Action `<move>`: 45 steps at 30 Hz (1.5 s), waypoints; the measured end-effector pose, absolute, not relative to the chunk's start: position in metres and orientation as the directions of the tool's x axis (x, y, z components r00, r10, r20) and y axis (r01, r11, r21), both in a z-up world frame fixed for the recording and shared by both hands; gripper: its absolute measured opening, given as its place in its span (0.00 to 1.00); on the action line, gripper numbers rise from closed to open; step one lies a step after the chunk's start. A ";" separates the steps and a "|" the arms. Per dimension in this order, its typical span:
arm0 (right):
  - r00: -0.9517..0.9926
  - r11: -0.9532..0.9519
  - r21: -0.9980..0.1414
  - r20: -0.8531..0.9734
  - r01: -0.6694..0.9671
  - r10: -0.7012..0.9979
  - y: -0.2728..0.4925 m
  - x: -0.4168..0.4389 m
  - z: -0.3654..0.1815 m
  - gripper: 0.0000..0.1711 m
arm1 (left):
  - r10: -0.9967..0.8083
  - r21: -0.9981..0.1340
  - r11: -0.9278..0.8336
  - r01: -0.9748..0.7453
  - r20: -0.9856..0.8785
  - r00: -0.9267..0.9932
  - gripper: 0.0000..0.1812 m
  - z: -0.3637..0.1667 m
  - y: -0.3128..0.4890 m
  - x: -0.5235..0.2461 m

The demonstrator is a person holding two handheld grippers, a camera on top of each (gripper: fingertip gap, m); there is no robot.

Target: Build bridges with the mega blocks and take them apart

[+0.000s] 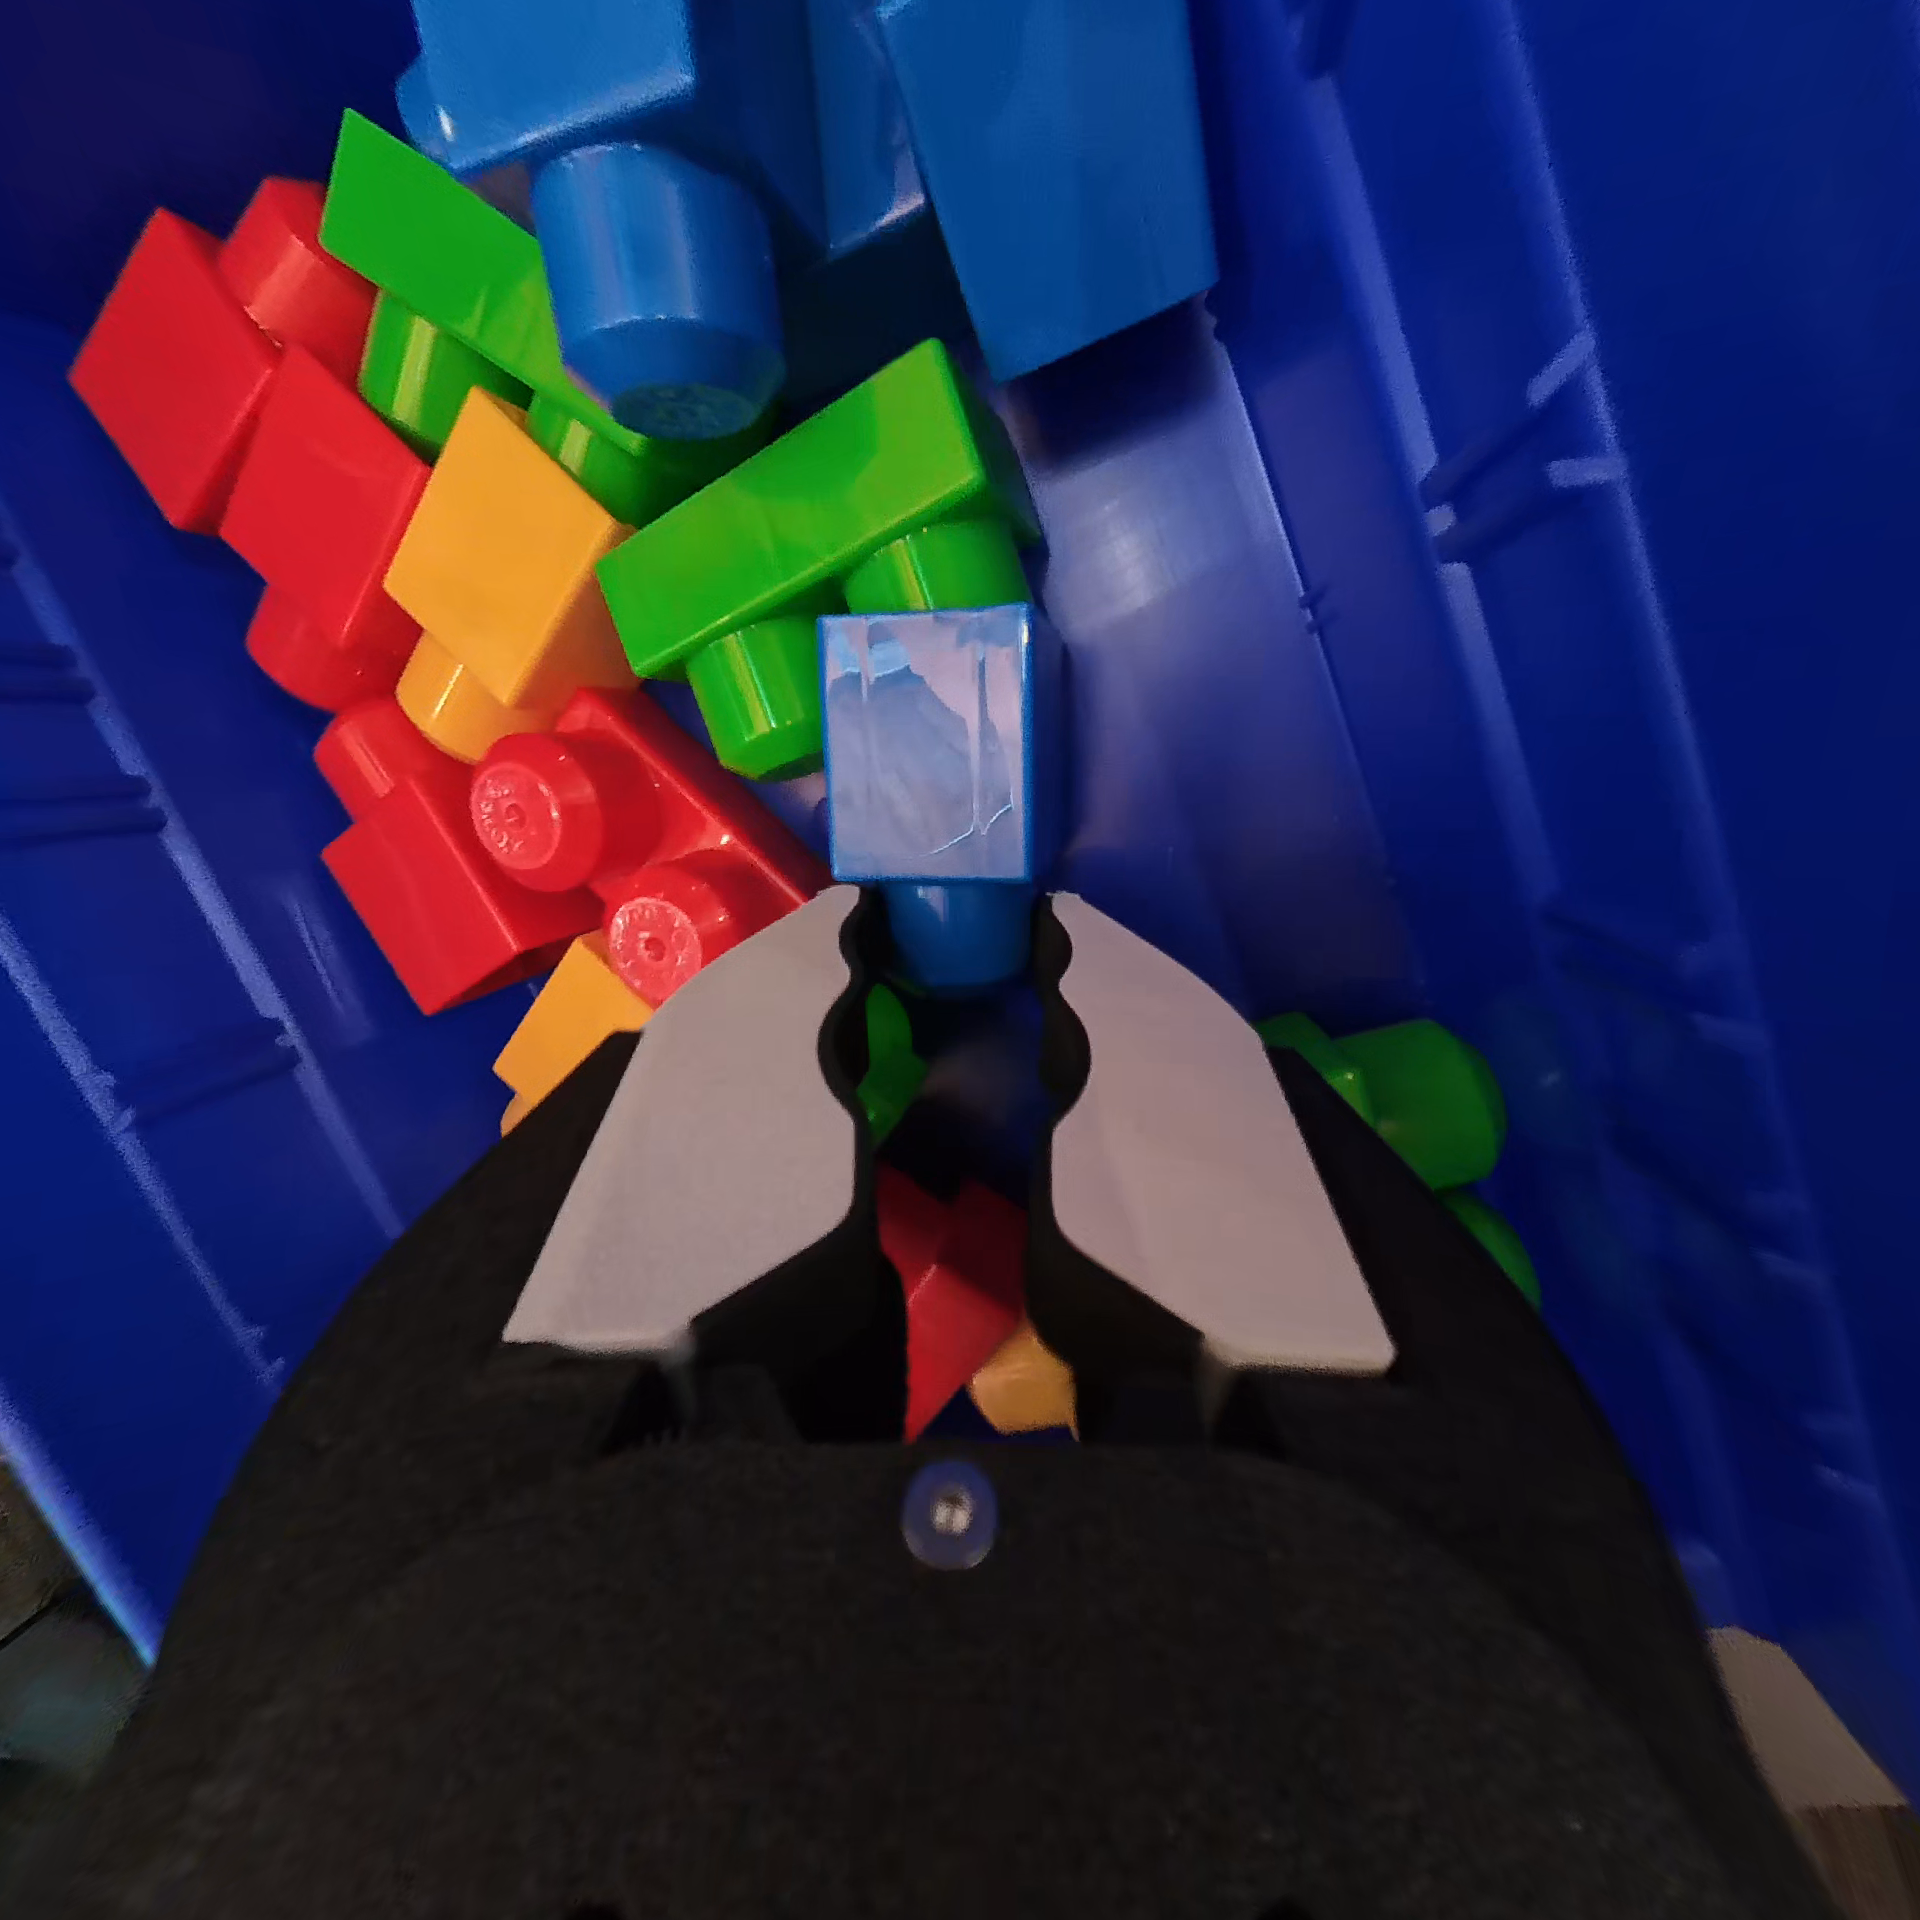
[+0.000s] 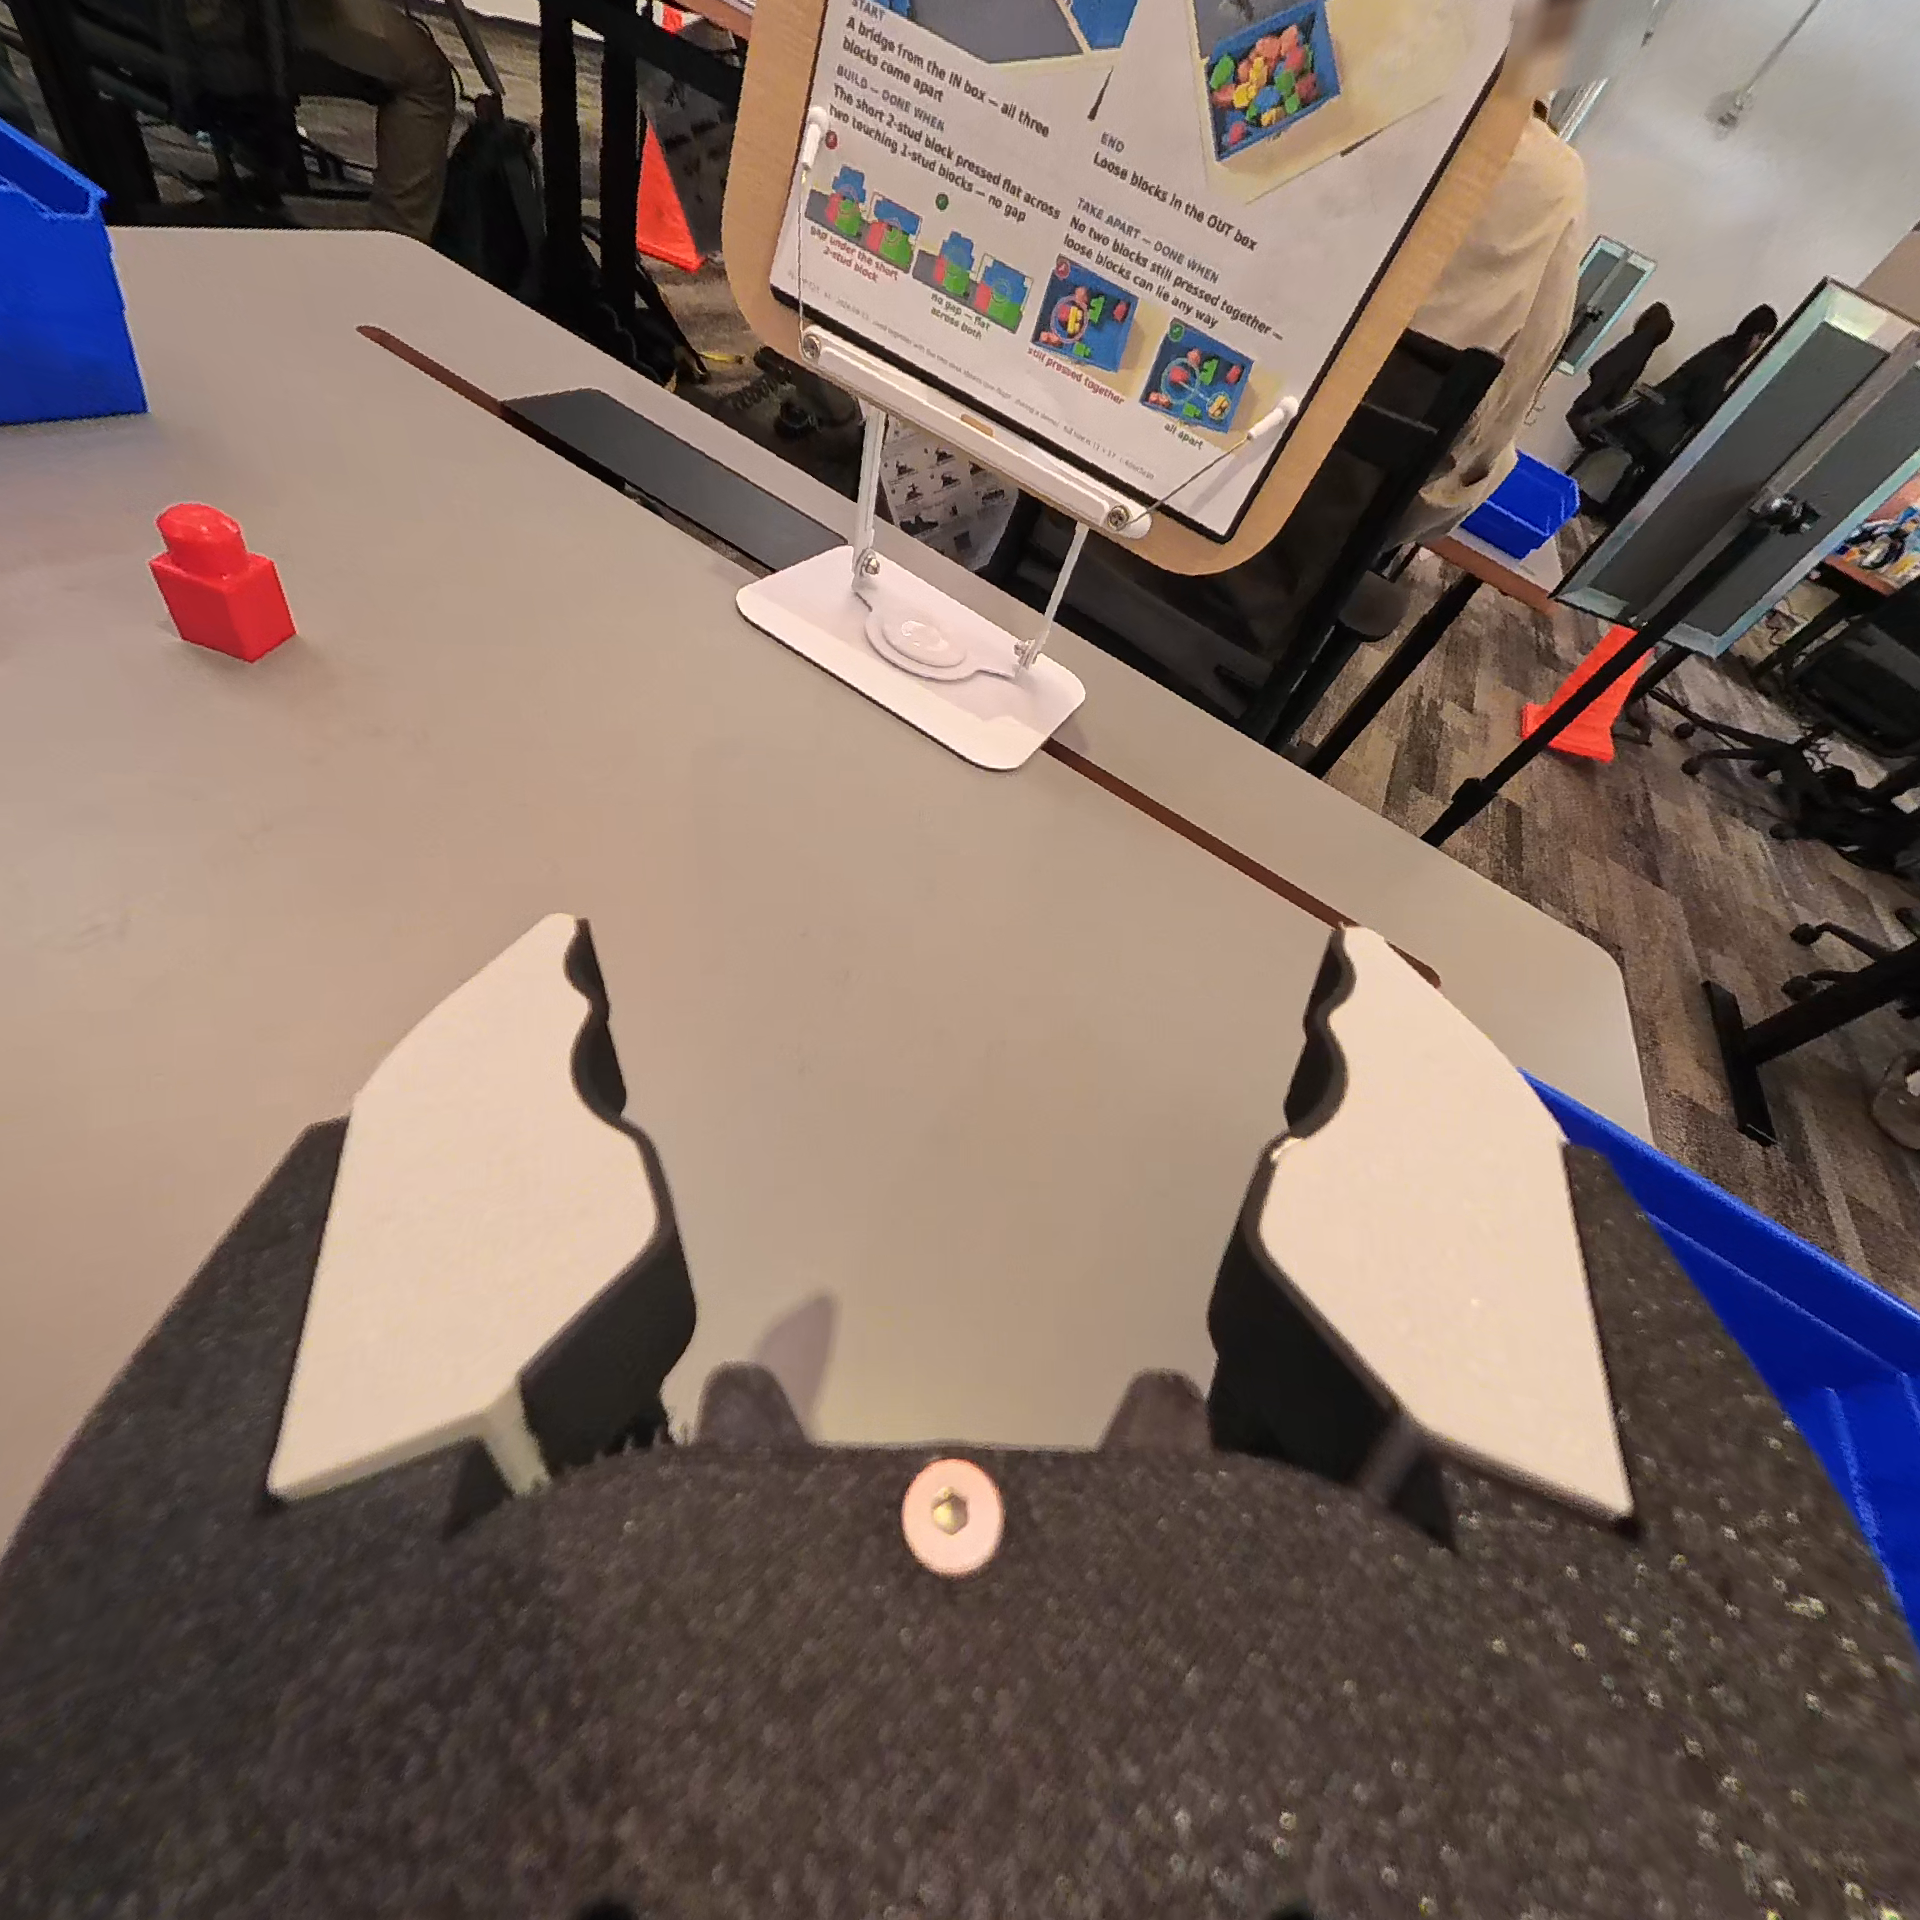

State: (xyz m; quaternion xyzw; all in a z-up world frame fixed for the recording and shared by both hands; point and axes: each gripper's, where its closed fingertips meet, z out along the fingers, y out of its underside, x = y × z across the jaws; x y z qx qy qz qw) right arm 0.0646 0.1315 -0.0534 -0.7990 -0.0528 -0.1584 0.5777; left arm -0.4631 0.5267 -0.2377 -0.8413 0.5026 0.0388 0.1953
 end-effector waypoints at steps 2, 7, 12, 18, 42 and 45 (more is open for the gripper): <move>0.945 -0.323 -0.909 0.311 0.264 -0.103 0.129 0.066 -0.052 0.73 | -0.828 -0.293 -0.420 -0.859 -0.264 0.495 0.16 -0.232 0.525 -0.464; 0.946 -0.325 -0.909 0.307 0.260 -0.100 0.128 0.066 -0.056 0.73 | -0.829 -0.260 -0.422 -0.868 -0.278 0.486 0.16 -0.216 0.516 -0.475; 0.952 -0.322 -0.913 0.292 0.249 -0.090 0.130 0.064 -0.062 0.73 | -0.823 -0.222 -0.419 -0.881 -0.318 0.471 0.16 -0.194 0.510 -0.487; 0.954 -0.316 -0.916 0.286 0.245 -0.087 0.130 0.063 -0.063 0.73 | -0.836 -0.149 -0.374 -0.915 -0.374 0.402 0.16 -0.179 0.506 -0.499; 0.963 -0.299 -0.932 0.246 0.204 -0.113 0.102 0.067 -0.075 0.73 | -0.931 0.572 0.083 -0.816 -0.247 -0.268 0.16 -0.117 0.458 -0.369; 0.961 -0.300 -0.932 0.248 0.202 -0.124 0.093 0.070 -0.076 0.73 | -0.934 0.662 0.129 -0.738 -0.168 -0.315 0.16 -0.129 0.448 -0.349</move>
